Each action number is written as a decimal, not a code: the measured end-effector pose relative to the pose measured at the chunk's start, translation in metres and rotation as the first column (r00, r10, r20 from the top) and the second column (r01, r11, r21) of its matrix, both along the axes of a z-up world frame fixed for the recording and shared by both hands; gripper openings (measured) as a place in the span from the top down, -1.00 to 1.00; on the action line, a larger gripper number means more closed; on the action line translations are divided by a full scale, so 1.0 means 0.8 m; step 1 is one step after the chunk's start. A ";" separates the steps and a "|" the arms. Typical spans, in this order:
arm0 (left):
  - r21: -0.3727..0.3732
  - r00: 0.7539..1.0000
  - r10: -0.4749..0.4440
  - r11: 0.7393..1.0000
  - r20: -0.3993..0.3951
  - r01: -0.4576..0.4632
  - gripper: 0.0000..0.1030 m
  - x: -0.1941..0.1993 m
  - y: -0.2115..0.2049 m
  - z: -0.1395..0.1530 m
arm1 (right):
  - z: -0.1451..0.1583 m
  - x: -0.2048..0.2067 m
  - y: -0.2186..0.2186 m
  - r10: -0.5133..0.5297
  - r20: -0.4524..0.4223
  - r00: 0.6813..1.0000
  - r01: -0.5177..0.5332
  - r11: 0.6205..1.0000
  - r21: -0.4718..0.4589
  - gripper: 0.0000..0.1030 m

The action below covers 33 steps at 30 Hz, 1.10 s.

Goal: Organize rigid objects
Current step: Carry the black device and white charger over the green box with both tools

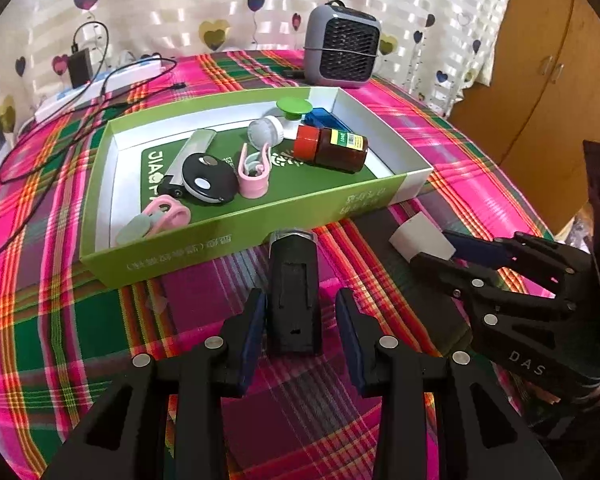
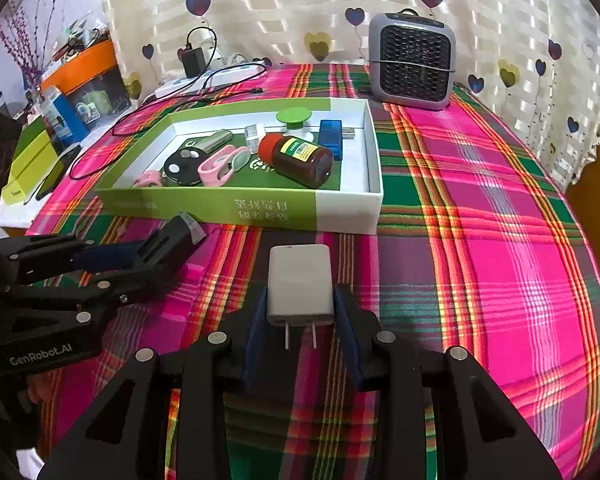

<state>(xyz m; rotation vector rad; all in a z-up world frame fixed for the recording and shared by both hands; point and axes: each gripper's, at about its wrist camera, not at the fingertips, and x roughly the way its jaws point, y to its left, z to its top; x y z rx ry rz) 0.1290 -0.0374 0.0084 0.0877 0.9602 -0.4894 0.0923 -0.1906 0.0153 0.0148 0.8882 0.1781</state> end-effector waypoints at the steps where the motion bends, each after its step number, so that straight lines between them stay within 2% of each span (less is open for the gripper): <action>1: 0.007 1.000 0.007 1.000 0.004 -0.007 0.34 0.000 -0.001 0.000 | 0.001 0.000 0.000 0.000 0.003 1.000 0.000 1.000 -0.008 0.31; 11: 0.075 0.998 0.041 0.996 0.040 -0.044 0.34 -0.001 -0.010 -0.001 | -0.001 0.006 0.000 0.008 0.000 1.000 -0.008 1.000 -0.022 0.31; 24: 0.065 0.997 0.063 0.996 0.051 -0.066 0.35 -0.004 -0.010 -0.002 | -0.004 0.010 0.003 0.011 -0.011 1.000 -0.011 0.999 -0.032 0.31; 33: 0.081 0.995 0.075 0.993 0.062 -0.080 0.48 -0.004 -0.009 -0.002 | -0.004 0.011 0.004 0.011 -0.011 1.000 -0.012 0.999 -0.038 0.31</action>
